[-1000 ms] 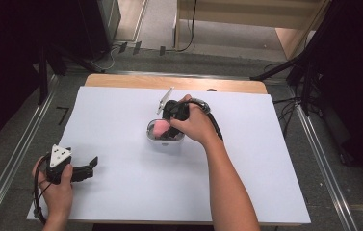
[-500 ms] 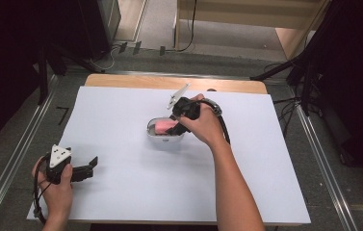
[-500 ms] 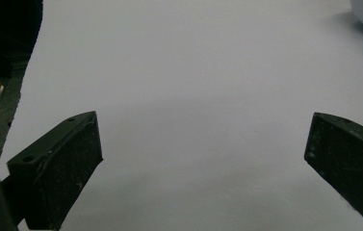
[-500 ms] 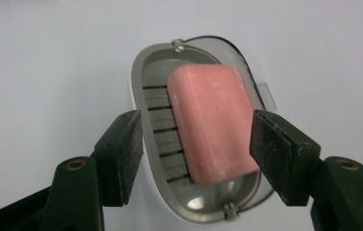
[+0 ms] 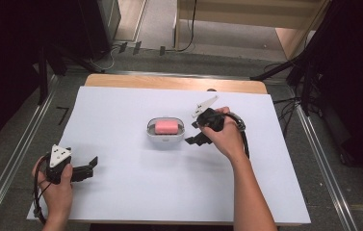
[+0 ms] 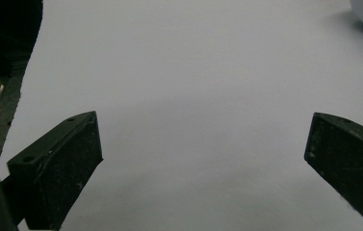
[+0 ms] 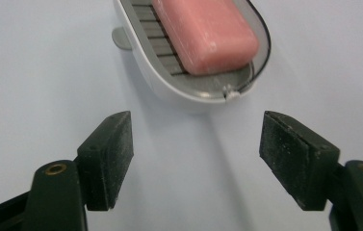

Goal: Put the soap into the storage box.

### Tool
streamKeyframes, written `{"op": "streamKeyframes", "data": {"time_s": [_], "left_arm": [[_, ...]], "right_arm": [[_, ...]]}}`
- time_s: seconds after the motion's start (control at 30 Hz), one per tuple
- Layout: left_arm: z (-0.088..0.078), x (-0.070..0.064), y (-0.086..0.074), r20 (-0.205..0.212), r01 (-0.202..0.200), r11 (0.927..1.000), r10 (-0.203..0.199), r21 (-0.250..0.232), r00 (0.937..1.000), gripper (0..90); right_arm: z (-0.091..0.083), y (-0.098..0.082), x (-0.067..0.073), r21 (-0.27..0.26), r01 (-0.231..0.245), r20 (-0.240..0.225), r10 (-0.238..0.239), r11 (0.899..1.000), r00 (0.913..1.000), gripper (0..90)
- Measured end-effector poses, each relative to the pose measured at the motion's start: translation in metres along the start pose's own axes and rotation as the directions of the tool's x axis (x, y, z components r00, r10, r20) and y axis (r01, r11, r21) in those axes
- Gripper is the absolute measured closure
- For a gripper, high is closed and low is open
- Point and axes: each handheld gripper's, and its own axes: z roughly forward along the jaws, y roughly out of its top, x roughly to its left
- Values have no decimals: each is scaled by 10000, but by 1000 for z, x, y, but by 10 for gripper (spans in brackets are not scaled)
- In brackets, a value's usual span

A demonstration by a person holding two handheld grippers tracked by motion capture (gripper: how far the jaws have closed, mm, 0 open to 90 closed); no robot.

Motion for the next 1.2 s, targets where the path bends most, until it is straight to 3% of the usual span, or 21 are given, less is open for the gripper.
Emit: {"op": "streamKeyframes", "data": {"time_s": [0.13, 0.37, 0.5, 0.6, 0.8, 1.2], "left_arm": [[0, 0, 0, -20, -47, 10000, 47, 25, 10000, 1], [0, 0, 0, -36, -92, 10000, 92, 22, 10000, 1], [0, -1, 0, -46, -88, 10000, 88, 5, 10000, 1], [0, -1, 0, -43, -100, 9999, 100, -19, 9999, 1], [0, -1, 0, -37, -95, 10000, 95, -8, 9999, 1], [0, -1, 0, -103, -156, 9999, 156, -11, 9998, 1]], "right_arm": [[-5, -16, 1, -104, -264, 299, 267, 9996, 9992, 224], [-13, -37, 3, -260, -621, 384, 631, 9977, 9973, 180], [-15, -50, 5, -283, -792, 581, 807, 9965, 9950, 119], [-17, -63, 8, -349, -984, 883, 1012, 9945, 9909, 8], [-26, -82, 12, -664, -1251, 1276, 1327, 9899, 9829, 0], [-41, -118, 20, -1066, -1629, 1513, 1780, 9809, 9723, 0]]}}
